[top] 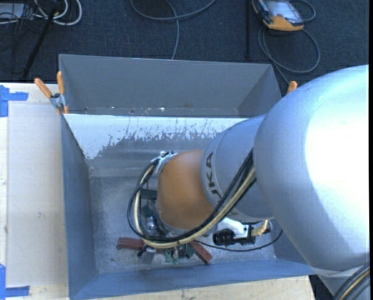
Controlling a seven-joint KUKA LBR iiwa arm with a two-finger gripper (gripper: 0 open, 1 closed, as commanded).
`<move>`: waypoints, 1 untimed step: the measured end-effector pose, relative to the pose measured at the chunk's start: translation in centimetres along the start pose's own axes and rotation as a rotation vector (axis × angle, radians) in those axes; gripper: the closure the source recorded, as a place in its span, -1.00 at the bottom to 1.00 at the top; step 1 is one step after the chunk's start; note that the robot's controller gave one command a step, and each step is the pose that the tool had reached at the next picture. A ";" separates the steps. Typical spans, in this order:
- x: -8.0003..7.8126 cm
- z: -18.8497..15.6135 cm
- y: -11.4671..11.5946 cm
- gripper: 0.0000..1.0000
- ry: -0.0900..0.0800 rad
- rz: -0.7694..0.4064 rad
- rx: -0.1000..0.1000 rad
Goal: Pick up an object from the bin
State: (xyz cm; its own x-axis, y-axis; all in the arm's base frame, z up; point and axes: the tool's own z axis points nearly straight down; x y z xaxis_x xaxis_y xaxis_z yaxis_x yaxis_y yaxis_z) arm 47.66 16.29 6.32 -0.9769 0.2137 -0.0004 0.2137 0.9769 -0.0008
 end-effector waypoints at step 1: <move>0.1 -1.4 -0.1 1.00 0.004 0.002 0.001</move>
Offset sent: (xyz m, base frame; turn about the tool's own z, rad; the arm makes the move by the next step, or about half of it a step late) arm 0.0001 0.0000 0.0068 0.0000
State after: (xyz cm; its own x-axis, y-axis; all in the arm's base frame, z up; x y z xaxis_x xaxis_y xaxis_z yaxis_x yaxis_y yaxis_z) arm 47.54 16.26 7.72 -0.9764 0.2158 0.0033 0.2158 0.9764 -0.0023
